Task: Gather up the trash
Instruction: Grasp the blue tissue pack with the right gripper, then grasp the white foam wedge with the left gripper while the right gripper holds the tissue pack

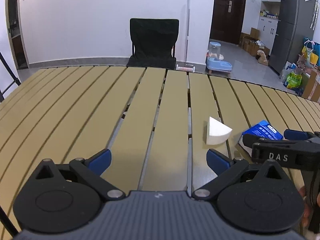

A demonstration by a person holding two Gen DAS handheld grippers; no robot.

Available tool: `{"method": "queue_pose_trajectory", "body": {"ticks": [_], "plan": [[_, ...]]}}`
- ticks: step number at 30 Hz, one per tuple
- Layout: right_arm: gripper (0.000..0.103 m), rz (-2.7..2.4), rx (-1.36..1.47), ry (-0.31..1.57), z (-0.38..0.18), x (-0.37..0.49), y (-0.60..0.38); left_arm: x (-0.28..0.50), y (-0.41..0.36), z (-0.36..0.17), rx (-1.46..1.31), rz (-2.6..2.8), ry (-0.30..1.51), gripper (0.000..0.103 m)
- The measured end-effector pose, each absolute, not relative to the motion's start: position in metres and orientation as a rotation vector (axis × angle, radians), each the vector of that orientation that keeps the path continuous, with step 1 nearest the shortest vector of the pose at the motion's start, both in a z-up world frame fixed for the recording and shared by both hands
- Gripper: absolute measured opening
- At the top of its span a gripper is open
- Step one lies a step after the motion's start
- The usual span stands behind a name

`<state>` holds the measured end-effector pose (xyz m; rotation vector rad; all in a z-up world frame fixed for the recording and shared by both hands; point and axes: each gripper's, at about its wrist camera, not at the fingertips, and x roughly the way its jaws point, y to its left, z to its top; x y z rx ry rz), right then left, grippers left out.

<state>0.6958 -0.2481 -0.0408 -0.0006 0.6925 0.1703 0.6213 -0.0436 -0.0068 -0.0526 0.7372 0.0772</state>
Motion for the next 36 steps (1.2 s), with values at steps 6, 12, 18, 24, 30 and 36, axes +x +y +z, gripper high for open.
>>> {"method": "queue_pose_trajectory", "body": {"ticks": [6,12,18,24,30,36], "plan": [[0.078,0.175,-0.014,0.686,-0.052,0.704,-0.244,0.642,-0.052,-0.018,-0.063,0.064,0.752,0.103],[0.077,0.143,0.042,0.638,-0.05,0.696,-0.257,0.654,-0.063,-0.018,-0.079,0.049,0.744,0.103],[0.077,0.041,0.137,0.58,-0.045,0.685,-0.287,0.672,-0.083,-0.023,-0.097,0.036,0.764,0.103],[0.077,-0.073,0.201,0.544,-0.047,0.68,-0.31,0.677,-0.104,-0.028,-0.063,0.046,0.751,0.103],[0.077,-0.101,0.236,0.55,-0.052,0.679,-0.323,0.676,-0.11,-0.029,-0.044,0.021,0.718,0.081],[0.077,-0.093,0.226,0.55,-0.052,0.676,-0.323,0.678,-0.115,-0.033,-0.041,-0.041,0.72,0.035]]}}
